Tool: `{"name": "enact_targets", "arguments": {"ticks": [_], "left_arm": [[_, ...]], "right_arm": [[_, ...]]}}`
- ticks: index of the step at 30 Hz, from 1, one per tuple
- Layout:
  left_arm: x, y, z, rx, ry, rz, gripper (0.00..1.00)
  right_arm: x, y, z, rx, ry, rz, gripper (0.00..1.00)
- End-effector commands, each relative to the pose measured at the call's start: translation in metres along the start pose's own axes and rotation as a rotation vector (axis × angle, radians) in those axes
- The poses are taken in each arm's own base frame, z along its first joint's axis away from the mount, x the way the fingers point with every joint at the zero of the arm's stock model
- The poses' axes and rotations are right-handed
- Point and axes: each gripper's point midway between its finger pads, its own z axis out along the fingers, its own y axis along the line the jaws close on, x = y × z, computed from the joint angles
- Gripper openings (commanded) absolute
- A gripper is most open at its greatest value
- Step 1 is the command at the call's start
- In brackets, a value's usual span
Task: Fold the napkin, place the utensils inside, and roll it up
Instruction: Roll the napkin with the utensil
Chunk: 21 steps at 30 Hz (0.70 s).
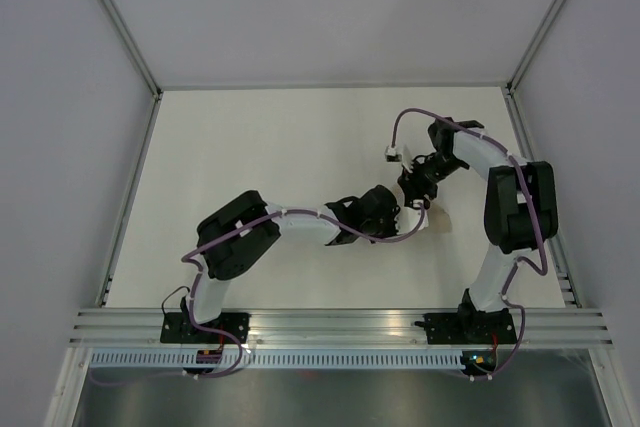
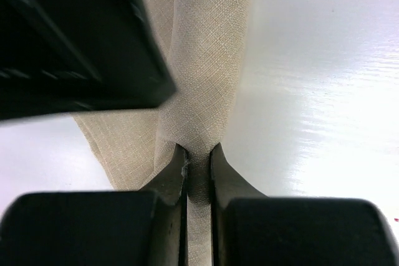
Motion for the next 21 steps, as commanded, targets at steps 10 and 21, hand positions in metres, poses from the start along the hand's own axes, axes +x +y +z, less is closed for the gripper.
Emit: {"name": "enact_targets", "arguments": {"ticks": [10, 21], "left_arm": [[0.067, -0.077, -0.02, 0.375, 0.318, -0.345, 0.02], [0.077, -0.076, -0.024, 0.53, 0.43, -0.639, 0.02]], "right_arm": [[-0.014, -0.001, -0.104, 0.29, -0.313, -0.05, 0.59], [0.01, 0.036, -0.083, 0.557, -0.305, -0.291, 0.65]]}}
